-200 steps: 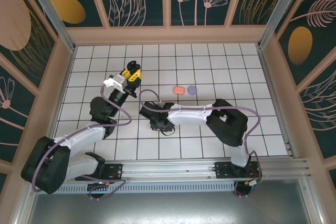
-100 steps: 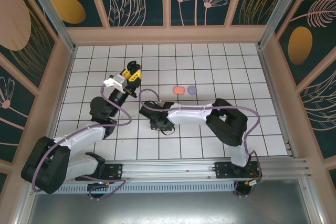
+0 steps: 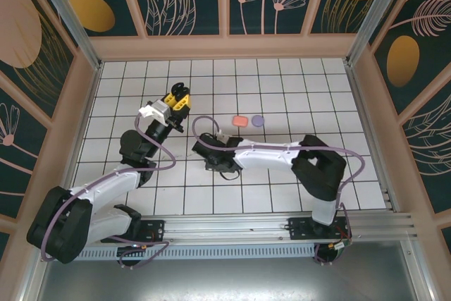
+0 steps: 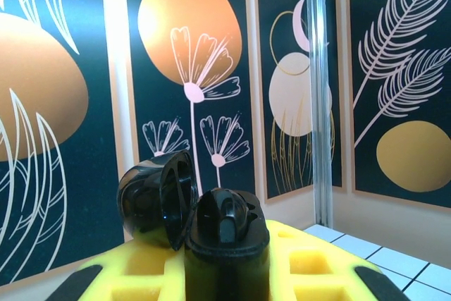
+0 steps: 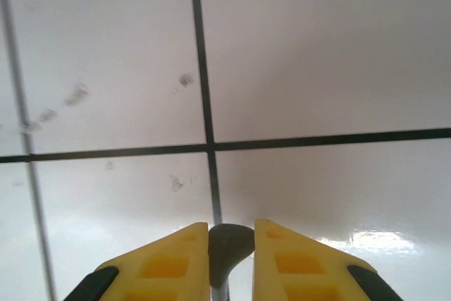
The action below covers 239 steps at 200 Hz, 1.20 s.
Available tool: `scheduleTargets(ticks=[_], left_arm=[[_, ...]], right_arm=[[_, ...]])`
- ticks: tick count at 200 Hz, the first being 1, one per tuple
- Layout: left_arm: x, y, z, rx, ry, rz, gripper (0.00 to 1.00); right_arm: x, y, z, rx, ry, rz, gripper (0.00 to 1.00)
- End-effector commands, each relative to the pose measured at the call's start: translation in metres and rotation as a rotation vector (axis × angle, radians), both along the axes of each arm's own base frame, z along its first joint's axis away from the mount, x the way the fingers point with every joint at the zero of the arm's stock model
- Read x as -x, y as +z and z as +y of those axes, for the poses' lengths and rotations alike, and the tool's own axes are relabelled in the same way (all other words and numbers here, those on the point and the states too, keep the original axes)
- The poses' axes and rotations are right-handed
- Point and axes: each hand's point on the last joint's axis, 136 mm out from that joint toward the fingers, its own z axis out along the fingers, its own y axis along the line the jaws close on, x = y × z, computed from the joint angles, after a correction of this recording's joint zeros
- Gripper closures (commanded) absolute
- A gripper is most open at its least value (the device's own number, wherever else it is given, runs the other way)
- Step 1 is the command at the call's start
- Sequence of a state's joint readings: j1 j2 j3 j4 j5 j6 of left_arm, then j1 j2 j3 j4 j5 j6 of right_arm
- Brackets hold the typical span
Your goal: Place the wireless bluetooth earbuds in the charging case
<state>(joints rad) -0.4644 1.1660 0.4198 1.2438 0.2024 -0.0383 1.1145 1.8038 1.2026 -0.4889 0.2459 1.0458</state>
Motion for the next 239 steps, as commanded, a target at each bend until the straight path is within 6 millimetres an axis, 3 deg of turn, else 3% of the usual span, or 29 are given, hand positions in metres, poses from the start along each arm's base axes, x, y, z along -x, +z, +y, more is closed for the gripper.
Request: scheduleTargets(ticks=[1, 91, 141, 190, 239], left_arm=[[0.007, 0.026, 0.0, 0.012, -0.021, -0.067, 1.0], [0.027, 0.031, -0.023, -0.029, -0.198, -0.086, 1.0], [0.038, 0.024, -0.045, -0.052, -0.371, -0.049, 1.0], [0.043, 0.012, -0.068, -0.092, -0.493, 0.004, 1.0], [0.042, 0.006, -0.083, -0.115, -0.529, 0.023, 1.0]], right_arm=[[-0.018, 0.041, -0.014, -0.038, -0.043, -0.122, 0.82], [-0.068, 0.221, -0.072, -0.21, -0.067, -0.497, 0.81], [-0.079, 0.303, -0.073, -0.241, 0.029, -0.694, 0.81], [-0.075, 0.341, -0.051, -0.304, 0.174, -0.805, 0.81], [-0.066, 0.347, -0.037, -0.345, 0.227, -0.818, 0.81]])
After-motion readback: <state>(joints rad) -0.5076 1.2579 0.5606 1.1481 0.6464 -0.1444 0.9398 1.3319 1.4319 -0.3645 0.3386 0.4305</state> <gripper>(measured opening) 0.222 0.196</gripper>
